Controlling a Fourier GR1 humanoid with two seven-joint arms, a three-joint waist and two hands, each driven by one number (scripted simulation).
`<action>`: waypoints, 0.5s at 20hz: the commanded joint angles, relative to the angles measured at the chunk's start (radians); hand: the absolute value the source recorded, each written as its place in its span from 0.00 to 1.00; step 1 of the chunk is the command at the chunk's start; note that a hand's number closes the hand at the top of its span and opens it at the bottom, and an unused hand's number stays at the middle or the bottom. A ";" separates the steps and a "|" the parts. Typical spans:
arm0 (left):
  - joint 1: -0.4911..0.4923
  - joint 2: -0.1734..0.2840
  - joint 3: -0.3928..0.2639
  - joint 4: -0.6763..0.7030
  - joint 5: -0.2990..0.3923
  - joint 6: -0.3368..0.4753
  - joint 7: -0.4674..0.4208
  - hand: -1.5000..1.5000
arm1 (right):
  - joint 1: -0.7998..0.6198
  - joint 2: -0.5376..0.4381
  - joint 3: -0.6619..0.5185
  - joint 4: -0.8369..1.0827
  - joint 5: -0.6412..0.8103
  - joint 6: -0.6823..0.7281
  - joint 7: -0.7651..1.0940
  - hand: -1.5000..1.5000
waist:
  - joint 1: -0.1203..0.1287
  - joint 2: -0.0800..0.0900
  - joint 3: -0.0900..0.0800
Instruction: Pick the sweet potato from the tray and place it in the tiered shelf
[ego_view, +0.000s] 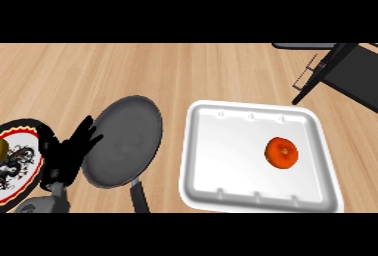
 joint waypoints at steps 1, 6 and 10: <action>-0.025 -0.015 0.002 0.026 0.008 0.002 0.035 0.50 | 0.017 0.000 0.002 0.142 0.018 -0.148 -0.096 1.00 | 0.004 0.008 -0.004; 0.026 -0.003 0.006 -0.033 -0.003 -0.002 0.045 0.50 | -0.020 -0.049 -0.004 0.168 -0.046 -0.093 -0.153 1.00 | -0.001 0.002 -0.004; 0.029 0.016 0.029 -0.028 0.012 -0.032 0.026 0.50 | -0.011 -0.081 -0.009 0.273 -0.045 -0.157 -0.245 1.00 | 0.006 0.006 -0.004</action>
